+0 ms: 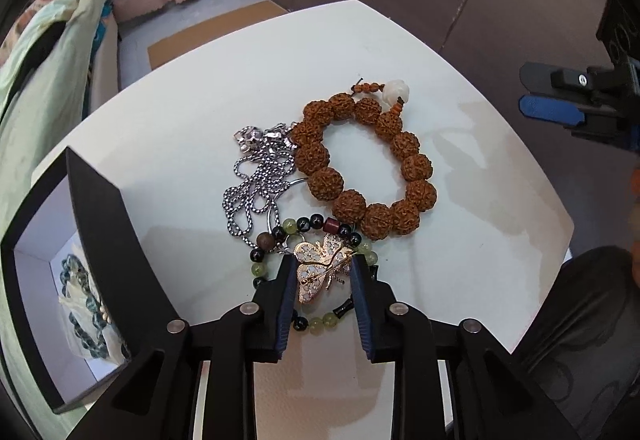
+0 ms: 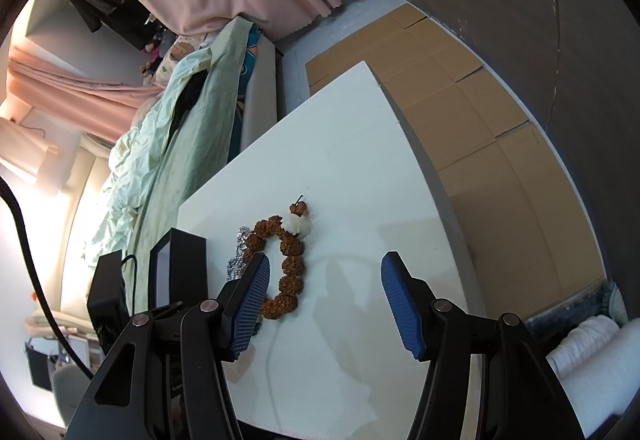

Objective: Organize jewelry
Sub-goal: 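Lower the gold bracelet into the black box with left while right grasps the brown bead bracelet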

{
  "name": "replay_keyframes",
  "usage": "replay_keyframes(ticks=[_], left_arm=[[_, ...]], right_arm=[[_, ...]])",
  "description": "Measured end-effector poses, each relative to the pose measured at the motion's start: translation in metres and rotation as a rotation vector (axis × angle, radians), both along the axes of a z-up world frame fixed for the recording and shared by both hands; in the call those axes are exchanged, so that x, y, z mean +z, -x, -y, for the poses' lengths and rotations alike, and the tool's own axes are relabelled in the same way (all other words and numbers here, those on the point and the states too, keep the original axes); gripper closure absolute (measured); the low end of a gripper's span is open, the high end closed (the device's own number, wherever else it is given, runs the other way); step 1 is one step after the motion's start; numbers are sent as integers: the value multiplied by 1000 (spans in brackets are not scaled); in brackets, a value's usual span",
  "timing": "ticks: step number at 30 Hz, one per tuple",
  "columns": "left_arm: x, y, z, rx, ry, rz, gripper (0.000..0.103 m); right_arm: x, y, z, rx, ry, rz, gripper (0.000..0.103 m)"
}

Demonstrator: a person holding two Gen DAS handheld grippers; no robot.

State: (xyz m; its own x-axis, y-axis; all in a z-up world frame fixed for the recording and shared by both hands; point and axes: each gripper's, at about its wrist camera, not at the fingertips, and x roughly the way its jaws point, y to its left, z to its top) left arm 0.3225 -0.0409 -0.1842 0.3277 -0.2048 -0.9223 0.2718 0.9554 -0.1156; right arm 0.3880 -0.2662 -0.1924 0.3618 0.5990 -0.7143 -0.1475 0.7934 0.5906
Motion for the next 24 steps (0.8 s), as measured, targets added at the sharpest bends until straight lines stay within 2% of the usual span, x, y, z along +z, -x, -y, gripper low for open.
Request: replay_keyframes(ticks=[3,5,13,18,24], left_arm=[[8,0,-8,23,53,-3,87],[14,1,-8,25,39,15,90],[39,5,-14,36,50,68,91],[52,3,-28,66,49,99,91],[65,4,-51,110,46,122,91]], right_arm=[[-1,-1,-7,14,6,5,44],[0,-1,-14,28,8,12,44],[1,1,-51,85,48,36,45],[-6,-2,-73,106,91,2,63],[-14,-8,-100,102,247,-15,65]])
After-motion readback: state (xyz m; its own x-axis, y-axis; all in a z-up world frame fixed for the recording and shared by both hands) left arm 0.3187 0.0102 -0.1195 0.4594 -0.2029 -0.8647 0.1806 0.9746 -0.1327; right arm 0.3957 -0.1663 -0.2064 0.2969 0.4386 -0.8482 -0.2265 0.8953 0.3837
